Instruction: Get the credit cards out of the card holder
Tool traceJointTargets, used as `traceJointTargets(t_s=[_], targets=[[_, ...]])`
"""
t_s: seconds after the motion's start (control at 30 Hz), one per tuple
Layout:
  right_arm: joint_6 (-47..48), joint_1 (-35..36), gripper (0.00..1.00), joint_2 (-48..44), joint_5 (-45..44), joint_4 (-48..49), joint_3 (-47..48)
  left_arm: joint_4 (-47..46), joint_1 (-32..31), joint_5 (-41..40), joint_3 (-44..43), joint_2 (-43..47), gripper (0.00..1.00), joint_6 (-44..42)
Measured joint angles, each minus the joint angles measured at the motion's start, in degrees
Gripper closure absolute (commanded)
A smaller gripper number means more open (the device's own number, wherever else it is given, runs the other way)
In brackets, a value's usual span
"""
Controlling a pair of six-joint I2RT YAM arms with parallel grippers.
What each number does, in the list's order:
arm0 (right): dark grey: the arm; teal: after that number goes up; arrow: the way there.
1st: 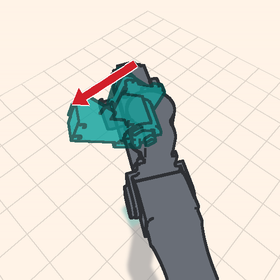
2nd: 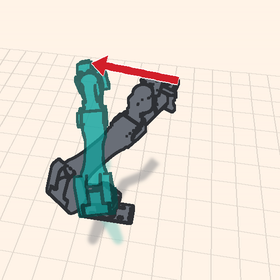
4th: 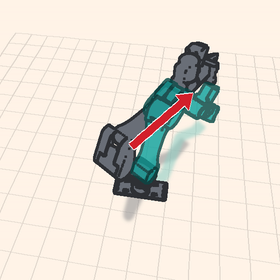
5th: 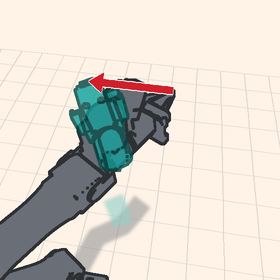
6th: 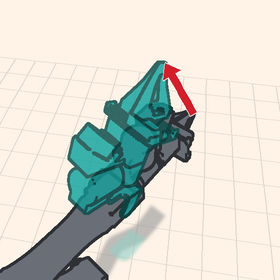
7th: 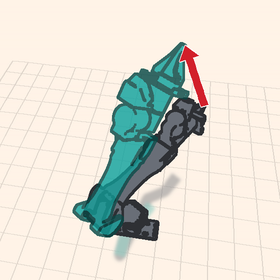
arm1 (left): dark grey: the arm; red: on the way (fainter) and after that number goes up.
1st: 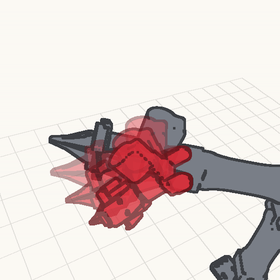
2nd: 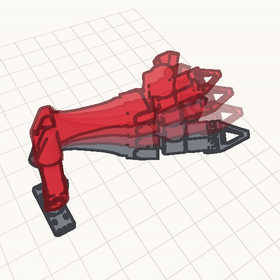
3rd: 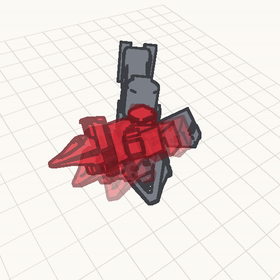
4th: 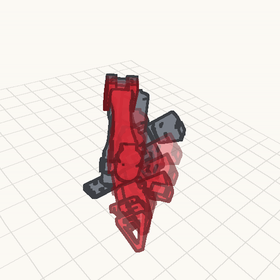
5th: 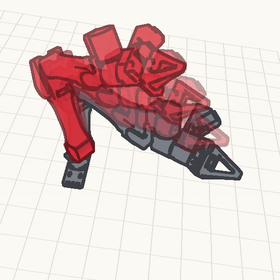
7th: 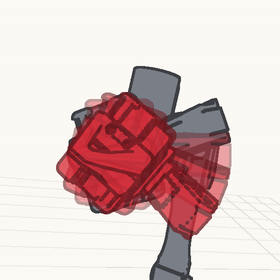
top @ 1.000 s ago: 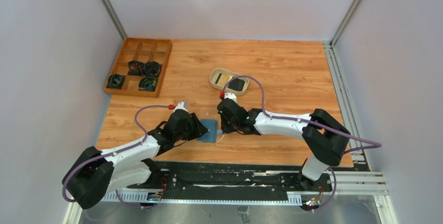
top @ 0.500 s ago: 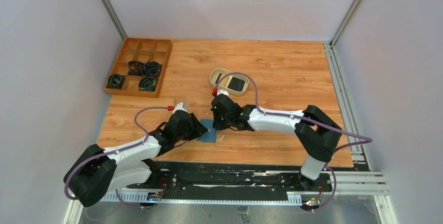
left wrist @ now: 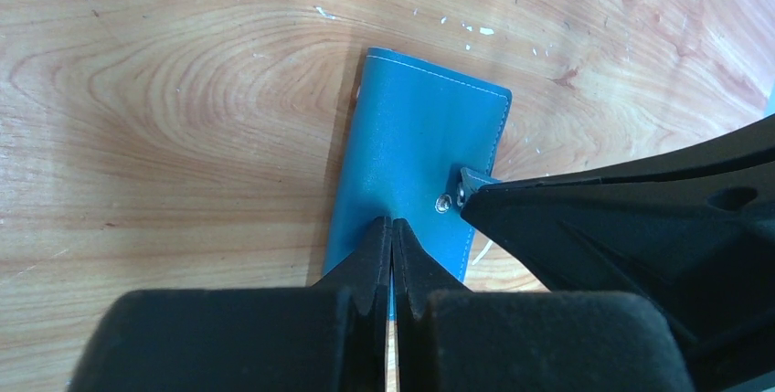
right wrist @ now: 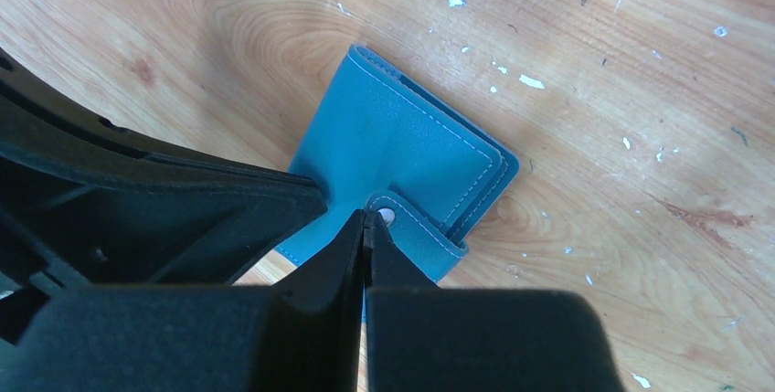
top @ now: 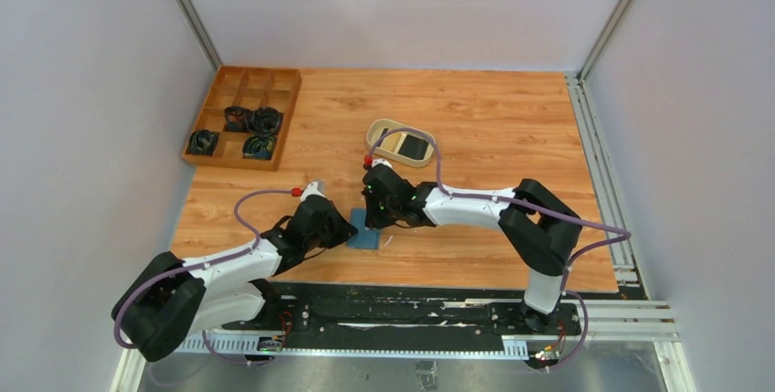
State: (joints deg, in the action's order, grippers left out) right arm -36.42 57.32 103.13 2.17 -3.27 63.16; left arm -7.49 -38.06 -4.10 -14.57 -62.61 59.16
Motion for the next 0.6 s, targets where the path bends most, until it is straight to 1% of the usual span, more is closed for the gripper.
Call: traceJointTargets(t_s=[0.6], targets=[[0.0,0.0,1.0,1.84,0.35,-0.98,1.99,0.31,0.0,0.04,-0.72,-1.07,1.0,-0.17]])
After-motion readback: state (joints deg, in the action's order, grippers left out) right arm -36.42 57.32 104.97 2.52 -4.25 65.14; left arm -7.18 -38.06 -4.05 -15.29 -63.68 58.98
